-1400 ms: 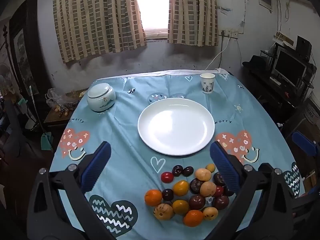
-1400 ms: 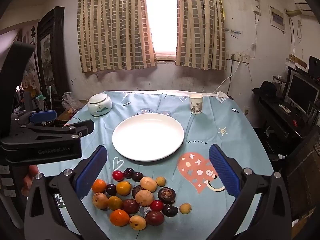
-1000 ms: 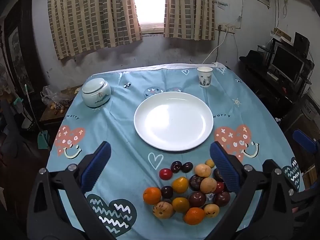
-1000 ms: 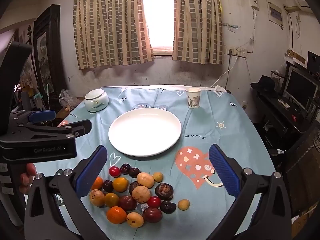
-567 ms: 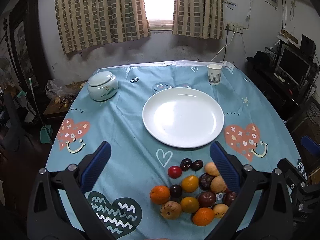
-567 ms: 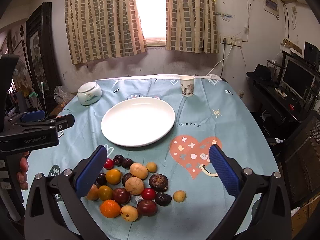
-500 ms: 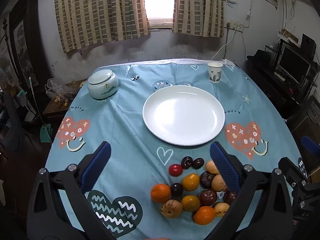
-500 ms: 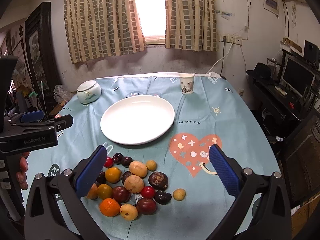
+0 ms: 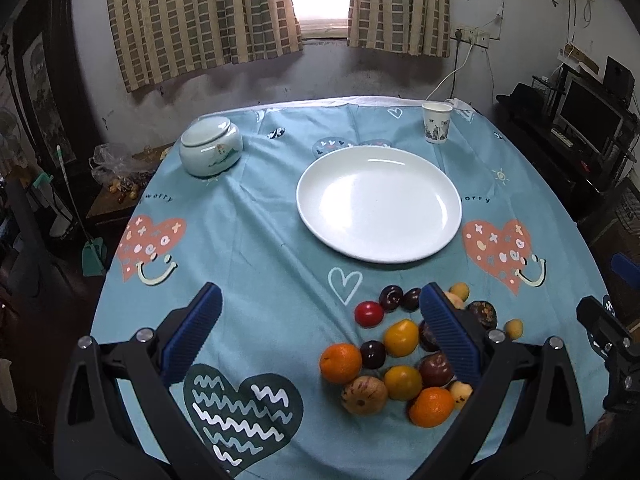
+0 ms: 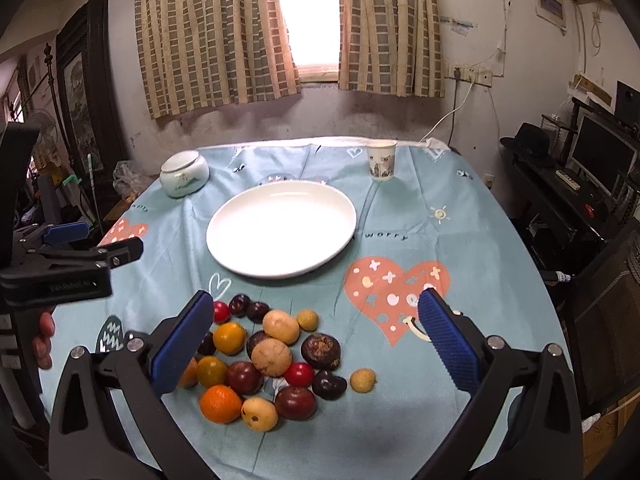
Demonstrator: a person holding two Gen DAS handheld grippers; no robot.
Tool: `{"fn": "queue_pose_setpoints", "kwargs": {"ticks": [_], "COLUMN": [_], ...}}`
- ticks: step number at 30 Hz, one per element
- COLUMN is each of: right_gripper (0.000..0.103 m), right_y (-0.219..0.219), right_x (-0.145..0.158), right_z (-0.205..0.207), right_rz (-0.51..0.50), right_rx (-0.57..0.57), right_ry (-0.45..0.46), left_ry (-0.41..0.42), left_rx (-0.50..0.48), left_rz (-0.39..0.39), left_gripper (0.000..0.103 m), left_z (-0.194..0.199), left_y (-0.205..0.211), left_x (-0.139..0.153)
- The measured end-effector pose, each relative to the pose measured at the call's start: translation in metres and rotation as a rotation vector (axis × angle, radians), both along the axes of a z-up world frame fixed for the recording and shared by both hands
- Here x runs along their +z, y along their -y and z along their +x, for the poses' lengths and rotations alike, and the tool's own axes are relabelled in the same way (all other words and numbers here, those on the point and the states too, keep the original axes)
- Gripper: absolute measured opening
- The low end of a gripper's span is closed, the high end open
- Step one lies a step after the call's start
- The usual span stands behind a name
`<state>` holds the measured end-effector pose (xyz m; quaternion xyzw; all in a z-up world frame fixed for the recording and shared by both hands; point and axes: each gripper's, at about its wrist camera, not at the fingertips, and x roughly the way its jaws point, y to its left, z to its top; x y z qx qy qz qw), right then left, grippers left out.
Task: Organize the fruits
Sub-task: 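Move both tools toward the fruit cluster, then grasp the orange with the left tool while the right tool grasps a small yellow fruit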
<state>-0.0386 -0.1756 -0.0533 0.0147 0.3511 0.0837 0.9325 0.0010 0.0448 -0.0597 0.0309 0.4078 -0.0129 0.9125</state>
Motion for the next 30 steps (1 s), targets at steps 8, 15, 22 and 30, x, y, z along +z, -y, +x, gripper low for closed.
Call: {"fn": "queue_pose_setpoints", "kwargs": {"ticks": [8, 15, 22, 30], "right_gripper": [0.102, 0.078, 0.074, 0.05], "right_y": [-0.004, 0.001, 0.041, 0.045], "right_x": [-0.08, -0.119, -0.126, -0.142], "right_z": [-0.026, -0.02, -0.001, 0.03], "right_rz": [-0.025, 0.009, -0.086, -0.149], "right_rx": [0.151, 0.164, 0.053, 0.195], "right_ry": [-0.24, -0.379, -0.343, -0.342], "left_ry": [-0.122, -0.195, -0.235, -0.282], "left_rx": [-0.012, -0.192, -0.312, -0.319], "left_rz": [-0.023, -0.058, -0.043, -0.05], "left_gripper": [0.101, 0.101, 0.101, 0.101], "left_z": [-0.038, -0.066, -0.071, -0.075], "left_y": [-0.034, 0.003, 0.041, 0.06], "left_x": [-0.055, -0.078, -0.09, -0.106]}}
